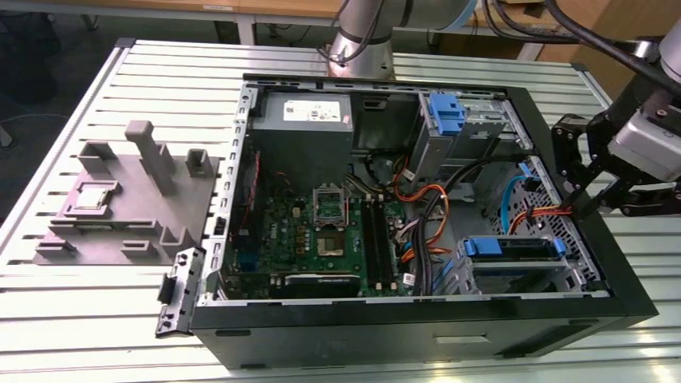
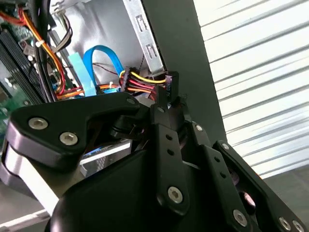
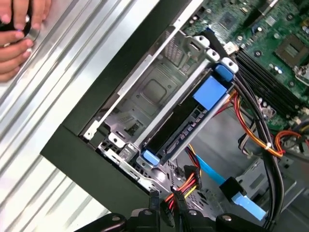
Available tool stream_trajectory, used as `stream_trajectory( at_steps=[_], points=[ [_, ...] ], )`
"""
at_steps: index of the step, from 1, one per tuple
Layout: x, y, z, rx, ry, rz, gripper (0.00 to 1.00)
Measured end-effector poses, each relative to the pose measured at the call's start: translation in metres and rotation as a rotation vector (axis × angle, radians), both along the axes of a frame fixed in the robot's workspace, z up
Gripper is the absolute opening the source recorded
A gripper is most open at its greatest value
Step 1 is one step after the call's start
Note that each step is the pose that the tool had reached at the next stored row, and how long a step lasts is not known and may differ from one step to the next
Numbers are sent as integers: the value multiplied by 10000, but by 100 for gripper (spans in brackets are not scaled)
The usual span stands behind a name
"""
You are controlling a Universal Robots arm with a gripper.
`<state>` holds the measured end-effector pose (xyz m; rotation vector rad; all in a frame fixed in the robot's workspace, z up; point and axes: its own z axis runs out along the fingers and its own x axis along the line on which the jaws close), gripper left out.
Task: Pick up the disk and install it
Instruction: 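Insert the first disk wire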
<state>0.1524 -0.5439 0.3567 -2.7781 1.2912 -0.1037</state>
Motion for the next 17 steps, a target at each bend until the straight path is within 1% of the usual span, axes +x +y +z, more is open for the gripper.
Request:
stream_trajectory(
  at_steps=[3,6,9,17],
  points=[
    [1,0,-6,-5,-22,361,26],
    [8,2,-7,-8,-80,468,26],
    [13,4,-8,-8,-122,624,26],
    [12,3,-17,-1,-165,1853,26]
  ],
)
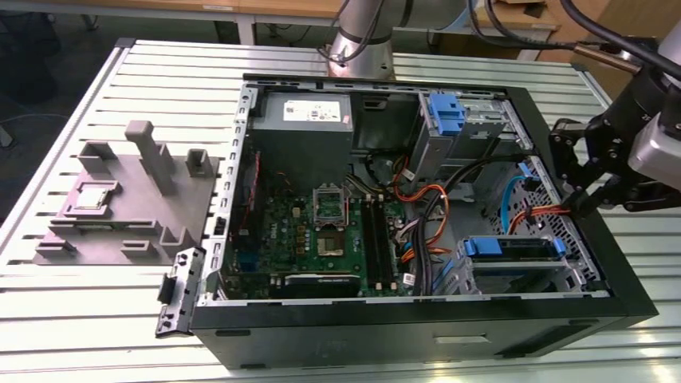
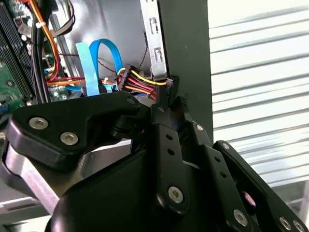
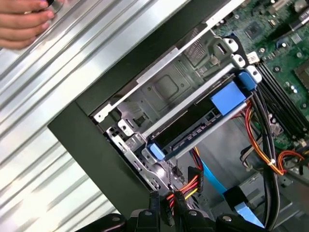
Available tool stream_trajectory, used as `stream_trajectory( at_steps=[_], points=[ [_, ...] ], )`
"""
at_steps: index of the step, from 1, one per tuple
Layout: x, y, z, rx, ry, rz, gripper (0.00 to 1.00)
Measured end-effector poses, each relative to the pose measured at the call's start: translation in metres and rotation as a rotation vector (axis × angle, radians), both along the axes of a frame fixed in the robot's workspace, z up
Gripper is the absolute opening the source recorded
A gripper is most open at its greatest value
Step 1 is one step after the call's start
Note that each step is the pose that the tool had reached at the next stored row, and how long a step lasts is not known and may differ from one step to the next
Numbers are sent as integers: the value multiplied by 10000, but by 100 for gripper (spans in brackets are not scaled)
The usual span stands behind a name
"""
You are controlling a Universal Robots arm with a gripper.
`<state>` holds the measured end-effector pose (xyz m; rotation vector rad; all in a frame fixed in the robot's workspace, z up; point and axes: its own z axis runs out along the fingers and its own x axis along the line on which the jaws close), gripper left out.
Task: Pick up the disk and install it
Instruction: 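Insert the first disk wire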
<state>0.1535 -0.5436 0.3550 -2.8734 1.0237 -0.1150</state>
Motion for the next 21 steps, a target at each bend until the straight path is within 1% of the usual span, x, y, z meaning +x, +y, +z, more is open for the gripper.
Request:
stream_trajectory(
  at_steps=[3,9,12,16,18,19,21],
  points=[
    [1,0,-11,-3,-43,478,26],
    [0,0,-36,-4,-162,1346,26],
    [0,0,-33,-4,-171,1449,26],
    [0,0,-5,-2,-170,1507,26],
    [0,4,-4,-4,-173,1571,26],
    [1,7,-2,-16,-184,1615,26],
    [1,8,-3,-31,-231,1741,26]
  ],
)
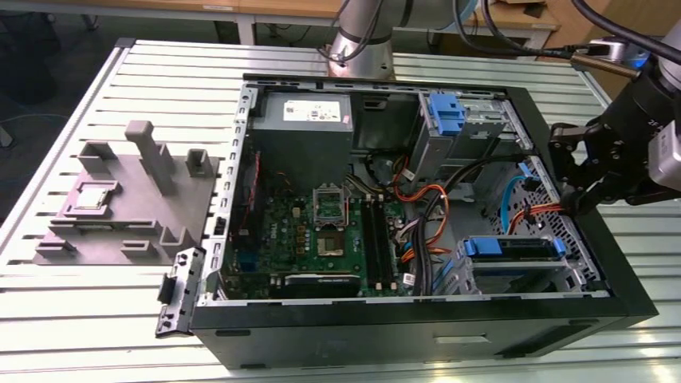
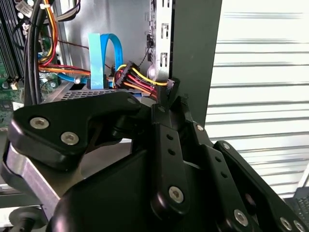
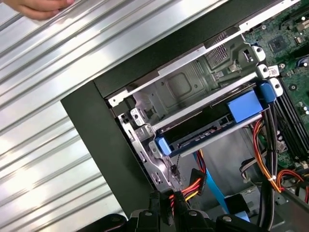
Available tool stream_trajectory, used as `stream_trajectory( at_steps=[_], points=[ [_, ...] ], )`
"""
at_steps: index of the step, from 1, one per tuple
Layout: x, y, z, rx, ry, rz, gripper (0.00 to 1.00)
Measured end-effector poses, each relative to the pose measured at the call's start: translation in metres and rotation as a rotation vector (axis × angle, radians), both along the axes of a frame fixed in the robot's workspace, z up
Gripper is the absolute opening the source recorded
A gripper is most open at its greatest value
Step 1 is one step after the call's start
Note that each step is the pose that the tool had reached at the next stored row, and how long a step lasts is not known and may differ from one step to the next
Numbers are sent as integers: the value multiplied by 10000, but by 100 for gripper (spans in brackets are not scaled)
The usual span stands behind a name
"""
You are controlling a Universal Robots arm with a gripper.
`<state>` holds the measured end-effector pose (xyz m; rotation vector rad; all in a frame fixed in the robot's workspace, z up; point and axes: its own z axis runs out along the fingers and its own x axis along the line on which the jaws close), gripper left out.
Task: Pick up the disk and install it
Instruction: 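Insert the first disk wire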
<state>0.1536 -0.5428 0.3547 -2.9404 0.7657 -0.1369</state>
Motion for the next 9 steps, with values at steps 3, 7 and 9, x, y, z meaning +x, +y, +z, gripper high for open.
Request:
stream_trajectory(
  at_steps=[3,7,9],
  points=[
    [0,3,1,-11,-93,216,27],
    [-1,19,-6,-14,-158,417,33],
    [-1,23,-16,-24,-239,518,33]
  ],
)
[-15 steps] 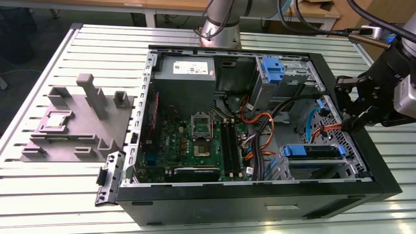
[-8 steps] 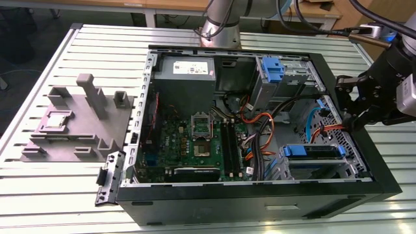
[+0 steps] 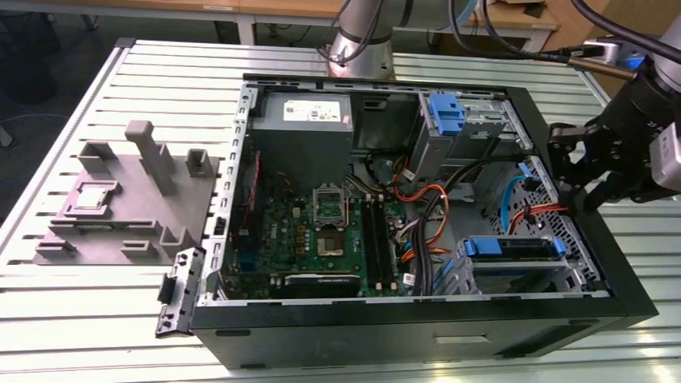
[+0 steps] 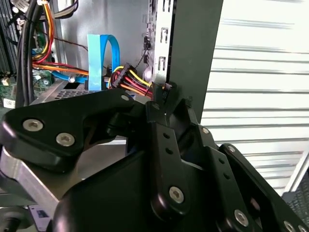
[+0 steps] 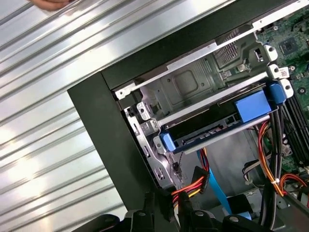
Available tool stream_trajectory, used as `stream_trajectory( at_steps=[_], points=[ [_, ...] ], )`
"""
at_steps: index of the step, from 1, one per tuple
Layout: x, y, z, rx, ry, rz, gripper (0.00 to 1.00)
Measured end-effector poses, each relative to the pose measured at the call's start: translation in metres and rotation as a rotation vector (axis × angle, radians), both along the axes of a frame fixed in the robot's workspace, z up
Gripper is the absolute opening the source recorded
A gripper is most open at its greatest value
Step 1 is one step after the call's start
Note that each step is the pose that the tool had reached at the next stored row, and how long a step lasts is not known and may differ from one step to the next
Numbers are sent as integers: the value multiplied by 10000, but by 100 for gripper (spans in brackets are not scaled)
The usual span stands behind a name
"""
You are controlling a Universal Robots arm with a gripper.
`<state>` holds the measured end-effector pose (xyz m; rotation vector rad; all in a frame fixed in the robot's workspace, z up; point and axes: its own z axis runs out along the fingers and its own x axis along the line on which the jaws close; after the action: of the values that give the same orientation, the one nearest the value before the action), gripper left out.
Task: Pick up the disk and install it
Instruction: 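Insert the first disk wire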
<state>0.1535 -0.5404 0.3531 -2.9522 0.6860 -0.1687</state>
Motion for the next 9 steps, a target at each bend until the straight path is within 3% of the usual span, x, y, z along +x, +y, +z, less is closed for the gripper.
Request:
stream_trajectory(
  at_steps=[5,7,8,9],
  points=[
    [-9,1,-23,-59,-259,94,33],
    [-14,0,-24,-64,-315,113,32],
    [-16,0,-25,-65,-334,121,25],
    [-18,1,-25,-66,-353,128,25]
  ],
)
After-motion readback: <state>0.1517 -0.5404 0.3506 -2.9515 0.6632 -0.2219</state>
